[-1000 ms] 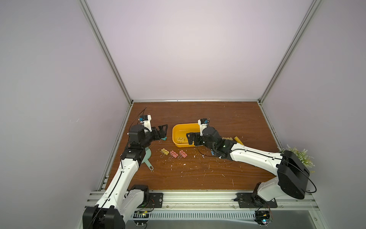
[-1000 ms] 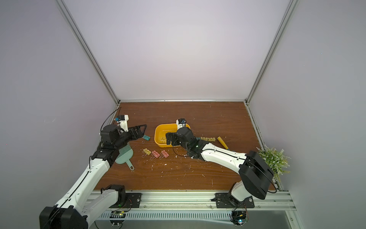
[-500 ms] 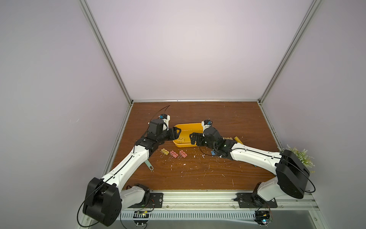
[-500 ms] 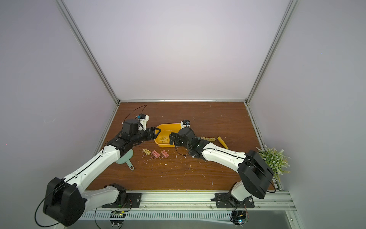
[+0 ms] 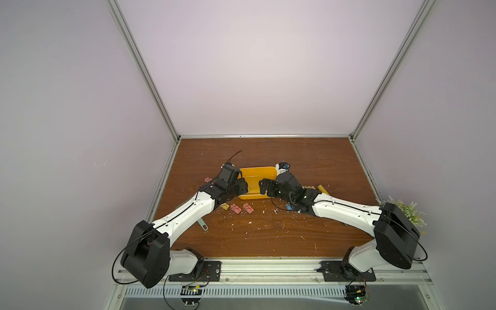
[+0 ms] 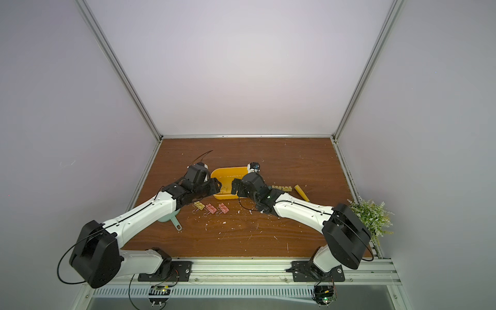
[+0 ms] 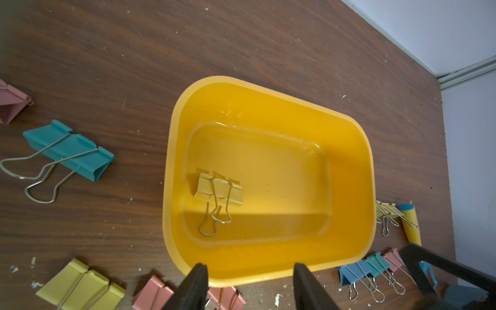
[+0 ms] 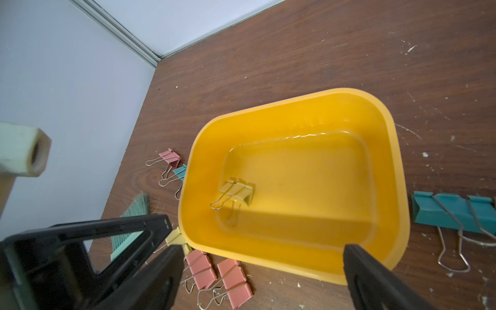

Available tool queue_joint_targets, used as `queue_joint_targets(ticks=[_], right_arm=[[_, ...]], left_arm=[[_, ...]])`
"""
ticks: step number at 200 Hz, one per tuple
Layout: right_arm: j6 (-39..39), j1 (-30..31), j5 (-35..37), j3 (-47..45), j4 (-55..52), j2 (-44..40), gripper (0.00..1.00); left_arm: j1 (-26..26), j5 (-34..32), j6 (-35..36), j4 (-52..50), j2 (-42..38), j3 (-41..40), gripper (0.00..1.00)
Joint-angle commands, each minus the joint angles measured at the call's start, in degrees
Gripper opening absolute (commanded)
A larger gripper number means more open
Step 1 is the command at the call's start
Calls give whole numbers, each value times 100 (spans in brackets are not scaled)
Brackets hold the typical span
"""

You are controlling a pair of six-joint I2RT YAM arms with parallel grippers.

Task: Take out the binder clips from the storage box
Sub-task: Pick up the binder clip from the storage box.

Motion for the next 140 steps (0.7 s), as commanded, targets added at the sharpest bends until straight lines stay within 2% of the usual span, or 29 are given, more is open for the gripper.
queue_joint_targets(ticks=[1,38,79,140], right_arm=[[56,18,156,162,-62,6,99],[61,17,228,140,-99,6,99],[49,25,280,173,-206,19,99],[19,19,438,171,-344,-10,99]], left_arm=[[-79,-229,-682,13,98,-26,54],[-82,-314,-1010,-233,503,228,51],[-80,-313,-1016,-405,975,520,46],[-81,-252,-1335,-227,1341,566,44]])
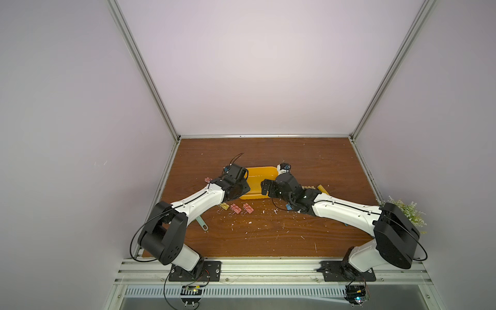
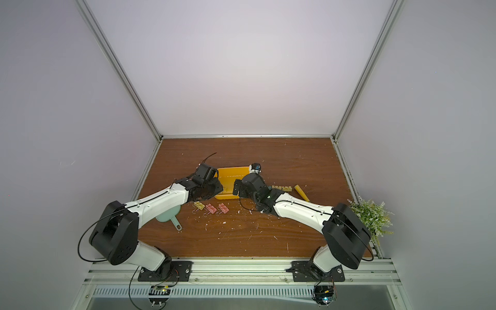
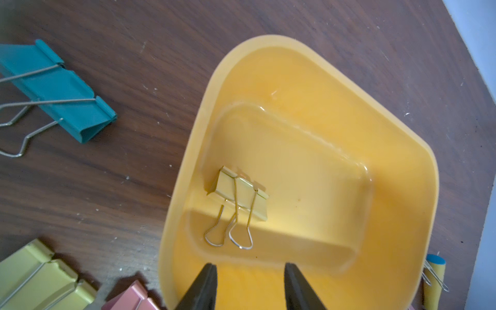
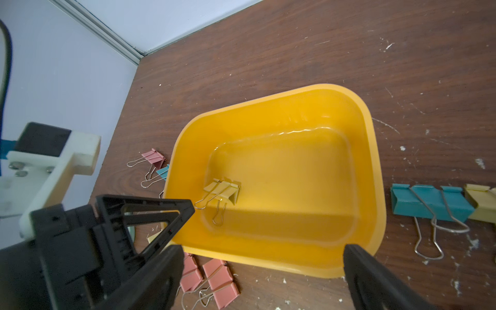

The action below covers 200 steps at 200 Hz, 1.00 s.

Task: Take out the binder clips from the storage box
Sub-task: Pick up the binder clip from the storage box.

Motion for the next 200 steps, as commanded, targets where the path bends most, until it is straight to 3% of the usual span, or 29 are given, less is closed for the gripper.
queue_joint_targets(ticks=[1,89,163,200], right_arm=[[1,19,239,171,-97,-12,99],[-94,11,478,242,-273,25,99],[-144,8,673,295,-485,-32,99],[-133,10,681,294,-527,-32,99]], left_arm=[[-64,-74,-205,-45,175,117,43],[-68,-198,-180,-66,780,509,27],[-55,-316,-166,-34,849,547,25],[1,-384,-38,-33,866,572,18]])
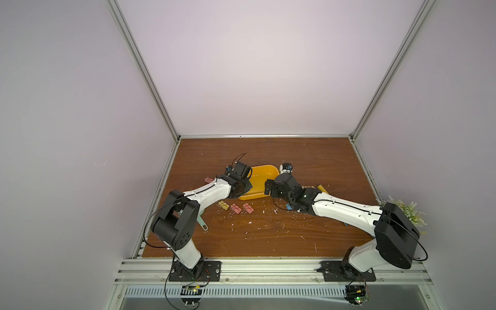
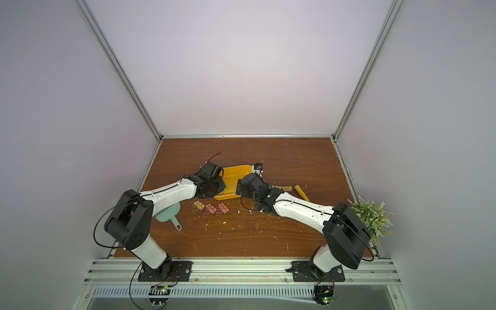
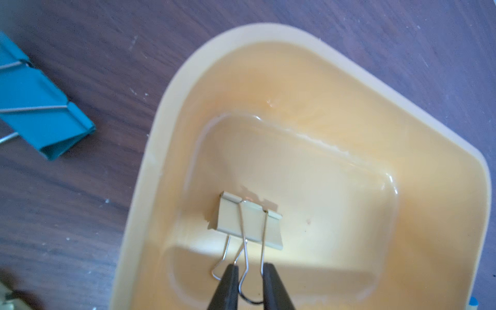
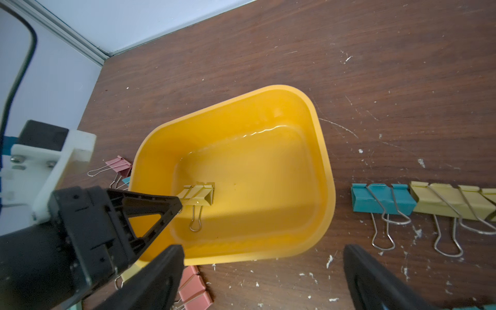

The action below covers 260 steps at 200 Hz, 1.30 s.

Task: Take out the binder clips from the storage box
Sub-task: Pick up the binder clip from the storage box, then adjust the storage box at the center of the board.

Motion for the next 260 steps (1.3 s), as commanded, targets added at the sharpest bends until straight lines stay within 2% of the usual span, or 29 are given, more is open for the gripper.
queue_joint_targets(ticks=[1,48,82,127,158,204,222,260], right_arm=[[-43,14,129,189,-51,-34,99],[-26,9,134,189,-49,-18,99],[-50,-7,296,214,-199,52,99],[-33,-174,126,471,-565,282,99],[-9,-254,51,610,-749,396,99],[153,-402,-143,571,-709,361,99],[126,-531,-376,562,-671,394,99],[-340,-723,-295,961,-1033,764,99]], left_arm=[[4,-172,115,-79,98,155,18],[100,33,235,80,125,174,13],[160,196,324,172,178,220,12],[236,409,373,296,297,243,13],[290,603,419,401,353,257,3],[357,999,650,371,351,514,0],[359,1085,733,362,262,610,0],[362,1023,764,586,-269,468,0]])
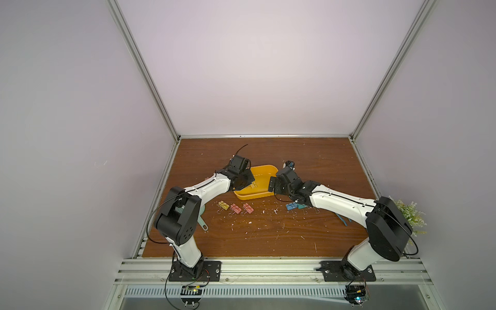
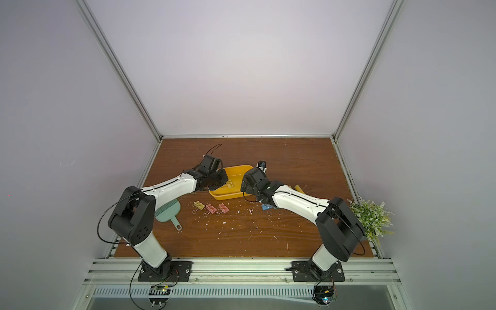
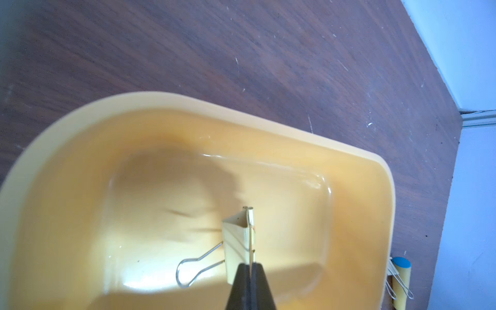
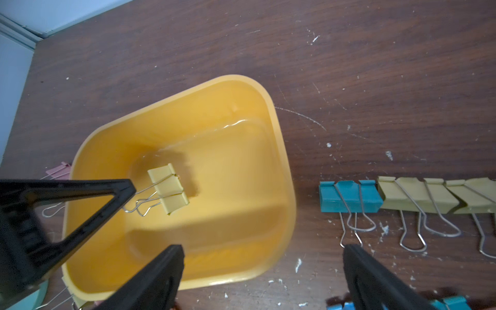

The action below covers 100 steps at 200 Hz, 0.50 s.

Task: Take out the binder clips from the storage box
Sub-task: Adjust the storage box at the center of the board.

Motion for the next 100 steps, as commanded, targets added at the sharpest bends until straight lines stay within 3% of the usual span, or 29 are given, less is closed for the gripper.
queue_joint_targets(ticks=[1,38,100], right_arm=[[-337,-128,-18,490,-263,282,99],[-889,-286,291,1273,-764,1065,99],[-1176,-536,996,2287,-1405,2025,99]], left_arm=[[50,3,141,109,-475,-11,0],[119,-431,25,205,-1178,-305,0],[362,-784,-242,510,-2360,-1055,0]])
